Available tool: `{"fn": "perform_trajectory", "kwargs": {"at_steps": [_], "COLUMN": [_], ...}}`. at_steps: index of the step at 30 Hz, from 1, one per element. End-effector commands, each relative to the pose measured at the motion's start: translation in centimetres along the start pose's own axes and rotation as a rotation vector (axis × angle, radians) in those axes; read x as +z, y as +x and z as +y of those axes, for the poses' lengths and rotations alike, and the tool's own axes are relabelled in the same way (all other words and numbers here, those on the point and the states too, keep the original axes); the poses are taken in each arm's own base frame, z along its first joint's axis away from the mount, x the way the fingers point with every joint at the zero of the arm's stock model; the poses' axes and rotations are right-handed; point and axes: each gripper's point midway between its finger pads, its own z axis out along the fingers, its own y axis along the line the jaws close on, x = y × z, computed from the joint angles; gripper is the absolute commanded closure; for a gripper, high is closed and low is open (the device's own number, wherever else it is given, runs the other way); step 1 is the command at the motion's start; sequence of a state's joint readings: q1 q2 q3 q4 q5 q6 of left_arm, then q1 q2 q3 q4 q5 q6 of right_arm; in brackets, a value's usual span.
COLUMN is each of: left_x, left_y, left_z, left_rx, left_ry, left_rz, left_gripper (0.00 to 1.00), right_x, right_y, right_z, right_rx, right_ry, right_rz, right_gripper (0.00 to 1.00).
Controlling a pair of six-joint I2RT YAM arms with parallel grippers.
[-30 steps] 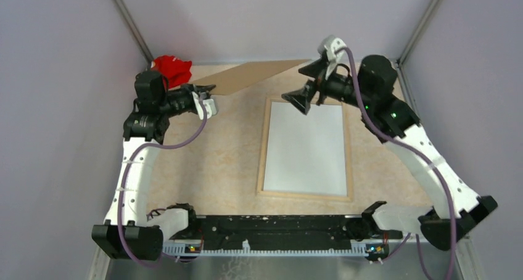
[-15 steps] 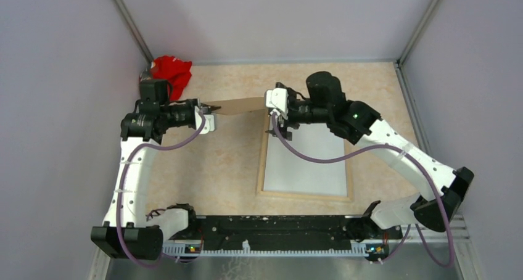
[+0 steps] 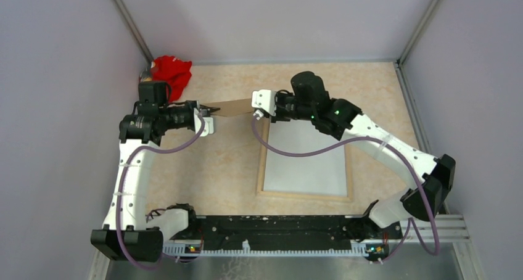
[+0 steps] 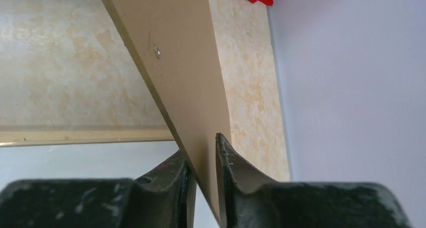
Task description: Put the photo into the frame
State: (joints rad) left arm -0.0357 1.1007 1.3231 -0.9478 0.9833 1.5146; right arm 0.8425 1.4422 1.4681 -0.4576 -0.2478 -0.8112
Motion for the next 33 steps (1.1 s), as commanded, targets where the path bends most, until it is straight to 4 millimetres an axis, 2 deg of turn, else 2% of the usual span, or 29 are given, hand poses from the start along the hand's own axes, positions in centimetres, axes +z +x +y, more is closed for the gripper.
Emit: {"fn": "perform_trajectory", "kwargs": {"at_steps": [1,3,6,7,8,10,14,17,22,26,30,33], "left_x": [-1.0,-1.0,-1.1,-1.2,-1.4,-1.7,-2.3,-2.8,-3.5,-4.7,-5.6,-6.5], "left_y": [-4.3,-4.3,-4.2,-4.2,-4.2,-4.3,-4.7,-5.3,-4.8,-2.9,-2.7,-2.5], "left_z": [3.1,3.3,4.0,4.5,4.9,5.9,7.9,9.4,11.3,12.7,13.4,14.3], "left_rx": [0.188,0.193,0.204,0.204,0.201,0.204,0.170,0.148,0.057,-0.019,-0.108,-0.174], "left_ry": [-0.085,-0.092,-0.121,-0.145,-0.169,-0.219,-0.295,-0.357,-0.443,-0.507,-0.539,-0.578], "left_rz": [-0.114,-0.112,-0.103,-0.099,-0.093,-0.085,-0.083,-0.103,-0.125,-0.098,-0.116,-0.155], "left_gripper": [1.00,1.00,1.00,0.86,0.66,0.40,0.13,0.02,0.01,0.01,0.01,0.01], "right_x": [0.2,0.2,0.1,-0.1,-0.3,-0.7,-1.0,-1.7,-3.7,-5.8,-7.3,-7.8], "right_y": [-1.7,-2.0,-2.7,-3.1,-3.7,-4.8,-6.4,-7.7,-9.3,-10.2,-9.4,-9.1], "right_z": [-3.6,-4.5,-6.1,-6.7,-7.2,-8.4,-9.9,-11.6,-13.6,-15.3,-17.1,-17.4], "right_rx": [-0.078,-0.092,-0.099,-0.098,-0.091,-0.069,-0.012,0.023,0.120,0.274,0.487,0.557], "right_ry": [0.160,0.205,0.284,0.311,0.335,0.385,0.430,0.502,0.577,0.601,0.547,0.526], "right_rz": [-0.037,-0.051,-0.078,-0.094,-0.112,-0.154,-0.202,-0.239,-0.287,-0.325,-0.371,-0.390], "right_gripper": [0.91,1.00,1.00,1.00,1.00,1.00,1.00,1.00,1.00,1.00,1.00,1.00]}}
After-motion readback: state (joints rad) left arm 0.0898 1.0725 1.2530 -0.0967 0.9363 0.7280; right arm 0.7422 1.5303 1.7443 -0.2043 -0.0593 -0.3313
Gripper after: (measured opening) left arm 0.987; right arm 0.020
